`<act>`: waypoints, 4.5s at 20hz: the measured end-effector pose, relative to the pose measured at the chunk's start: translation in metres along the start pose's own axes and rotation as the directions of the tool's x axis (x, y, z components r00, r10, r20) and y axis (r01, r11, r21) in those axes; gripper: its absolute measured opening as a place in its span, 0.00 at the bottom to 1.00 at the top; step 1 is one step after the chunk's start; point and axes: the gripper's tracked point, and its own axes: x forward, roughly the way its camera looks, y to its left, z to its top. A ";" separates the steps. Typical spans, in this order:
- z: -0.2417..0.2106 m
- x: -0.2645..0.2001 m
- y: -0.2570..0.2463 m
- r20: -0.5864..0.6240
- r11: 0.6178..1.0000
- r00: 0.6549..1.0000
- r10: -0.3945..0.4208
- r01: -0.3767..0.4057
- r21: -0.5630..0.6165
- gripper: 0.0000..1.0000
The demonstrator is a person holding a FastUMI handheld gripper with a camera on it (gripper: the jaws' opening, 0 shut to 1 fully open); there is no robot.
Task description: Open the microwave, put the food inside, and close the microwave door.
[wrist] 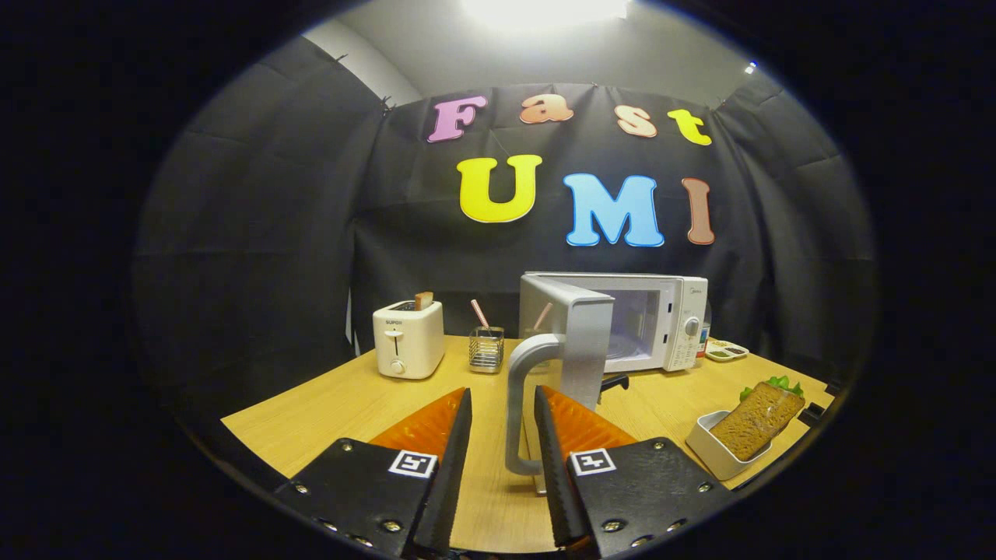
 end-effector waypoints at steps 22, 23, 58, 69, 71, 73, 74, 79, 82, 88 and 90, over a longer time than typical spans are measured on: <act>-0.030 -0.073 -0.323 0.007 0.959 0.998 0.062 -0.061 0.276 0.89; -0.035 -0.075 -0.332 0.006 0.947 0.998 0.060 -0.059 0.315 0.91; 0.043 0.041 -0.296 0.040 0.805 0.958 0.284 -0.261 0.533 0.26; 0.027 0.215 -0.266 -0.122 0.772 0.913 0.388 -0.250 0.584 0.26; 0.025 0.242 -0.262 -0.114 0.780 0.916 0.386 -0.258 0.570 0.26; 0.019 0.262 -0.250 -0.118 0.767 0.905 0.408 -0.269 0.582 0.26; 0.014 0.275 -0.246 -0.118 0.761 0.903 0.413 -0.271 0.589 0.26; -0.002 0.334 -0.245 -0.123 0.722 0.912 0.390 -0.221 0.655 0.26; 0.001 0.365 -0.259 -0.083 0.739 0.949 0.304 -0.180 0.650 0.26; -0.008 0.392 -0.266 -0.081 0.829 0.973 0.215 -0.138 0.543 0.26; -0.009 0.397 -0.267 -0.067 0.840 0.978 0.199 -0.135 0.525 0.26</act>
